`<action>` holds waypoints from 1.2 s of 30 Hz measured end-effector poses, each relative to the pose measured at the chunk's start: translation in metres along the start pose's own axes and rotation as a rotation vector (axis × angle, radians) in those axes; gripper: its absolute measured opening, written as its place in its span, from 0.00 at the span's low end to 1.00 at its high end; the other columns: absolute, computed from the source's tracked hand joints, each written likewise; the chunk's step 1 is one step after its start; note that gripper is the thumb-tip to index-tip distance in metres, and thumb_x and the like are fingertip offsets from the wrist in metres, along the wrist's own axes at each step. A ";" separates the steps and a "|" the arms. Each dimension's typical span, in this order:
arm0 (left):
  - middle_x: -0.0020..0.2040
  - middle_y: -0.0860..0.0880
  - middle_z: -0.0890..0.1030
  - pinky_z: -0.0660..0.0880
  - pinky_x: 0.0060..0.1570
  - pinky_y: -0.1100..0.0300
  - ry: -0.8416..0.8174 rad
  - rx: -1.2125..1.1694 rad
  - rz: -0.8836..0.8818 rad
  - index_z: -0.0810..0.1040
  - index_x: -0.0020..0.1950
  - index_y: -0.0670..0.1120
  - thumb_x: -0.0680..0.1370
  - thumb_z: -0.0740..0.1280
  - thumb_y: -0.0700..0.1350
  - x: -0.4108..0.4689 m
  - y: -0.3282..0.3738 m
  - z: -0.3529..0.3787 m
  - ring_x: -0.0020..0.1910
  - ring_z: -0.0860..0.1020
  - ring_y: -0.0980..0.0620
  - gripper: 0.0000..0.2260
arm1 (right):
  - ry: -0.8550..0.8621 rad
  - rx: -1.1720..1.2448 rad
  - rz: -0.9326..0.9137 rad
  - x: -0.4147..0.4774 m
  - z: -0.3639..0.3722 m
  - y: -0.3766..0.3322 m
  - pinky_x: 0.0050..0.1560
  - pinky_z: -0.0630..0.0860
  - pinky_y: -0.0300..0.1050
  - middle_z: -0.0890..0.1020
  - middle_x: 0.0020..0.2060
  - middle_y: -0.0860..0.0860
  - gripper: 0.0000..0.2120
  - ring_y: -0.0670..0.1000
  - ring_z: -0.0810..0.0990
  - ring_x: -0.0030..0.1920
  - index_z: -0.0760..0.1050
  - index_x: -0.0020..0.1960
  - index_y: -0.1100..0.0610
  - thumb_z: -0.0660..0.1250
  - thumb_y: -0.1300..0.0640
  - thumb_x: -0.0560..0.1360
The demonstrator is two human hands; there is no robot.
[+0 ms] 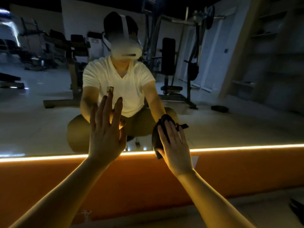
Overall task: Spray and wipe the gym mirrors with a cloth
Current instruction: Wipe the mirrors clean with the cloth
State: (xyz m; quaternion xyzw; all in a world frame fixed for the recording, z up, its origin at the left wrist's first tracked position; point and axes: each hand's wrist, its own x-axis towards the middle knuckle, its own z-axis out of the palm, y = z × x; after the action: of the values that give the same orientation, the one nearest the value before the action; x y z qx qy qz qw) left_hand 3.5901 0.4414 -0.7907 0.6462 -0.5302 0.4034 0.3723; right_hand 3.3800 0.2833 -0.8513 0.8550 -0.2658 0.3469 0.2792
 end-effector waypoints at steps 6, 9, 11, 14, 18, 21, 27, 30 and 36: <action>0.85 0.37 0.52 0.50 0.80 0.31 -0.007 -0.051 0.066 0.60 0.83 0.38 0.80 0.67 0.46 0.008 0.027 0.009 0.85 0.49 0.37 0.34 | 0.057 0.046 0.142 -0.008 0.008 -0.011 0.80 0.59 0.63 0.55 0.82 0.63 0.46 0.61 0.53 0.83 0.52 0.83 0.61 0.73 0.46 0.76; 0.85 0.36 0.52 0.51 0.79 0.30 -0.047 -0.048 0.135 0.59 0.83 0.38 0.80 0.66 0.47 0.004 0.035 0.019 0.84 0.51 0.36 0.34 | 0.100 0.108 0.055 -0.002 0.009 -0.026 0.81 0.56 0.61 0.56 0.82 0.62 0.39 0.60 0.51 0.83 0.55 0.82 0.60 0.72 0.53 0.79; 0.84 0.35 0.53 0.51 0.79 0.29 -0.049 -0.034 0.169 0.58 0.83 0.39 0.80 0.67 0.48 0.000 0.040 0.025 0.84 0.52 0.35 0.35 | 0.117 0.116 -0.011 -0.001 0.012 -0.030 0.81 0.57 0.59 0.57 0.82 0.61 0.35 0.59 0.49 0.83 0.56 0.82 0.60 0.69 0.55 0.82; 0.84 0.34 0.53 0.51 0.79 0.29 -0.051 -0.026 0.216 0.57 0.83 0.41 0.80 0.65 0.50 0.000 0.052 0.033 0.84 0.53 0.34 0.34 | 0.083 0.084 -0.026 -0.001 0.010 -0.013 0.81 0.56 0.59 0.56 0.82 0.61 0.35 0.59 0.48 0.83 0.56 0.83 0.60 0.68 0.51 0.82; 0.84 0.34 0.53 0.50 0.79 0.29 -0.066 -0.016 0.242 0.58 0.83 0.41 0.79 0.66 0.47 0.001 0.067 0.047 0.84 0.52 0.33 0.34 | 0.050 0.058 0.110 -0.022 0.014 0.031 0.82 0.53 0.60 0.56 0.82 0.62 0.42 0.59 0.51 0.83 0.55 0.83 0.61 0.69 0.44 0.77; 0.84 0.35 0.52 0.50 0.79 0.29 -0.096 -0.020 0.229 0.59 0.83 0.41 0.79 0.66 0.47 -0.001 0.074 0.058 0.84 0.52 0.34 0.34 | 0.030 0.042 0.186 -0.037 0.021 0.063 0.81 0.57 0.61 0.56 0.82 0.62 0.48 0.60 0.53 0.83 0.54 0.83 0.61 0.72 0.40 0.74; 0.84 0.35 0.54 0.50 0.79 0.30 -0.087 -0.001 0.235 0.63 0.82 0.38 0.78 0.67 0.46 -0.001 0.079 0.068 0.84 0.53 0.34 0.33 | 0.032 0.122 0.481 -0.061 0.025 0.114 0.76 0.66 0.64 0.57 0.82 0.61 0.51 0.61 0.59 0.80 0.54 0.83 0.61 0.74 0.41 0.72; 0.84 0.35 0.53 0.49 0.80 0.32 -0.098 0.012 0.252 0.62 0.82 0.39 0.79 0.67 0.47 -0.001 0.082 0.069 0.84 0.52 0.35 0.34 | 0.032 0.318 0.685 -0.064 0.025 0.119 0.77 0.63 0.64 0.52 0.83 0.59 0.49 0.61 0.55 0.82 0.48 0.84 0.59 0.69 0.41 0.75; 0.85 0.36 0.51 0.50 0.80 0.32 -0.119 0.051 0.208 0.61 0.83 0.41 0.78 0.65 0.49 -0.006 0.079 0.067 0.84 0.52 0.35 0.35 | 0.178 0.578 0.952 -0.002 0.002 0.081 0.79 0.59 0.65 0.46 0.83 0.60 0.39 0.63 0.50 0.82 0.43 0.84 0.59 0.56 0.43 0.82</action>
State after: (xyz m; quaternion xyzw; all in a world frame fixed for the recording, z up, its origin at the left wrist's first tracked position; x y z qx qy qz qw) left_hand 3.5205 0.3697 -0.8187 0.6198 -0.6049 0.4144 0.2798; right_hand 3.3271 0.2259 -0.8301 0.6499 -0.4919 0.5641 -0.1321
